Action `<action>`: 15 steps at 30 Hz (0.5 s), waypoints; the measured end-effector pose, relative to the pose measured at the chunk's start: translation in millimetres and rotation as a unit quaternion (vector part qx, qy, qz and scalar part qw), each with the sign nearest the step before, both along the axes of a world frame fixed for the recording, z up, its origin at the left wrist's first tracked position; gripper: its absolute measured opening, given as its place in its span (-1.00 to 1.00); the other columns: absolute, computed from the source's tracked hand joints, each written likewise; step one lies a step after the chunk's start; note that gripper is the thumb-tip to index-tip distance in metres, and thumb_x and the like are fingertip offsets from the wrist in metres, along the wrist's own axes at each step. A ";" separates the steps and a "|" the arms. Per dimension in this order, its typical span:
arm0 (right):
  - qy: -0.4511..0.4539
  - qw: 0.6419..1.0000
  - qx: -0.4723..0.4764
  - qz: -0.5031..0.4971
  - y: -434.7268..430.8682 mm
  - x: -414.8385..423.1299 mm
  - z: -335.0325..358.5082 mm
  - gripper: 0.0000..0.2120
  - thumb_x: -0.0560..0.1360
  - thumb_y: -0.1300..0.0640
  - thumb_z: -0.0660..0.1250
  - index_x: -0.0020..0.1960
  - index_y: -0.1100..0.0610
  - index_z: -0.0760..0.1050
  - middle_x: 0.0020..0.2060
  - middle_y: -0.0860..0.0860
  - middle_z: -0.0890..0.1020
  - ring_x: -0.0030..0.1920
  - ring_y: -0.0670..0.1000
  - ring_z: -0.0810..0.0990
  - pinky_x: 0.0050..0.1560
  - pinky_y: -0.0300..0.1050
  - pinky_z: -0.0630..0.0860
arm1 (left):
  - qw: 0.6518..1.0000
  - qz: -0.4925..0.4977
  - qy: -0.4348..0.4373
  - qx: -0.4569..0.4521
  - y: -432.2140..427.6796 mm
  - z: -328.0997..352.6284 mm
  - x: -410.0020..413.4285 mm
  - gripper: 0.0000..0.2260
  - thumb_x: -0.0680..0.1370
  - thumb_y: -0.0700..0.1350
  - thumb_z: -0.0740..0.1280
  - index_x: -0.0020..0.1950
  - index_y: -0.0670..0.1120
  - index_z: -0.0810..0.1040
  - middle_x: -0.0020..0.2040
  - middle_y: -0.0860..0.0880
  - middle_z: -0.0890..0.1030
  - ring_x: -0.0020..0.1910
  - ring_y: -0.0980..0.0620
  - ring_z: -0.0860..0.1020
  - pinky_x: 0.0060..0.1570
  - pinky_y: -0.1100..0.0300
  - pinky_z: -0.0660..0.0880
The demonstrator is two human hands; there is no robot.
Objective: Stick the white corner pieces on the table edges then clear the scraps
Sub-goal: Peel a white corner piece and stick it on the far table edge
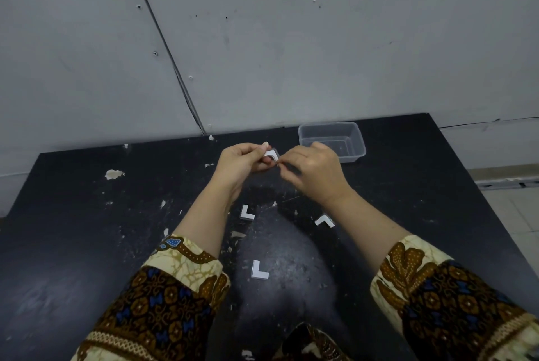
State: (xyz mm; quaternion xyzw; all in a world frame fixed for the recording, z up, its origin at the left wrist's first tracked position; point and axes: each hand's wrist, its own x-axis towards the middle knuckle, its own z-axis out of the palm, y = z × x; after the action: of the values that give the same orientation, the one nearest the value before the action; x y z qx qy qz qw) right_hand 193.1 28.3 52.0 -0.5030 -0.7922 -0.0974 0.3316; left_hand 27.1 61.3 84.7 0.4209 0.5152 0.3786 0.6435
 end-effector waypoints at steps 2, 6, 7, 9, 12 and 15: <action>0.002 1.000 0.001 -0.003 0.5 -0.5 -0.6 -0.88 0.45 0.12 0.37 -0.17 0.14 0.66 -0.28 0.00 0.69 -0.35 0.01 0.61 -0.31 -0.12 0.47 | 1.000 -0.001 -0.002 -0.001 0.1 1.1 0.4 -0.88 0.55 -0.18 0.35 -0.10 -0.22 0.62 -0.26 -0.18 0.57 -0.32 0.03 0.66 -0.21 0.32 0.59; 0.008 1.000 -0.012 -0.011 0.4 -1.8 -0.8 -0.89 0.47 0.13 0.34 -0.14 0.15 0.62 -0.26 0.00 0.67 -0.35 0.02 0.57 -0.29 -0.13 0.45 | 1.000 -0.003 0.000 -0.003 -0.3 0.6 0.5 -0.85 0.55 -0.17 0.35 -0.05 -0.25 0.62 -0.25 -0.18 0.58 -0.32 0.04 0.66 -0.21 0.33 0.58; 0.013 1.000 -0.021 -0.012 0.0 -2.1 -0.5 -0.89 0.48 0.14 0.33 -0.12 0.15 0.62 -0.25 0.00 0.66 -0.35 0.02 0.57 -0.29 -0.13 0.45 | 1.000 -0.004 0.001 -0.002 -0.3 0.2 0.0 -0.85 0.55 -0.16 0.34 -0.04 -0.24 0.62 -0.25 -0.18 0.58 -0.31 0.04 0.67 -0.21 0.33 0.58; 0.033 0.998 -0.044 -0.013 -1.8 -3.5 0.4 -0.87 0.50 0.14 0.29 -0.10 0.15 0.60 -0.24 0.00 0.64 -0.35 0.02 0.55 -0.28 -0.15 0.44 | 1.000 -0.009 0.005 0.003 -0.5 -0.1 -1.3 -0.86 0.55 -0.15 0.34 -0.05 -0.21 0.63 -0.25 -0.16 0.60 -0.26 0.02 0.67 -0.18 0.33 0.57; 0.075 0.992 -0.097 -0.022 -6.1 -7.7 2.0 -0.82 0.53 0.11 0.22 -0.06 0.15 0.56 -0.21 0.00 0.61 -0.32 -0.01 0.53 -0.30 -0.16 0.46 | 0.999 -0.013 0.023 0.020 -1.0 -1.4 -1.3 -0.87 0.56 -0.14 0.33 -0.07 -0.16 0.64 -0.25 -0.13 0.61 -0.18 -0.03 0.65 -0.11 0.31 0.57; 0.123 0.981 -0.143 -0.042 -7.3 -10.9 2.9 -0.85 0.55 0.10 0.22 -0.01 0.14 0.53 -0.15 -0.01 0.60 -0.25 -0.02 0.55 -0.29 -0.19 0.45 | 0.999 -0.012 0.038 0.030 -1.4 -5.4 -0.5 -0.88 0.55 -0.15 0.34 -0.07 -0.18 0.64 -0.26 -0.13 0.61 -0.14 -0.07 0.63 -0.06 0.26 0.55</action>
State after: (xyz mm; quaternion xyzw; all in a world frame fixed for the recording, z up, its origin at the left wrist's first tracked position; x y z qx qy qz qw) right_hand 182.2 21.0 54.9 -0.5858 -0.7294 0.0655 0.3472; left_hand 26.6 59.8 79.2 0.4602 0.5230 0.3699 0.6147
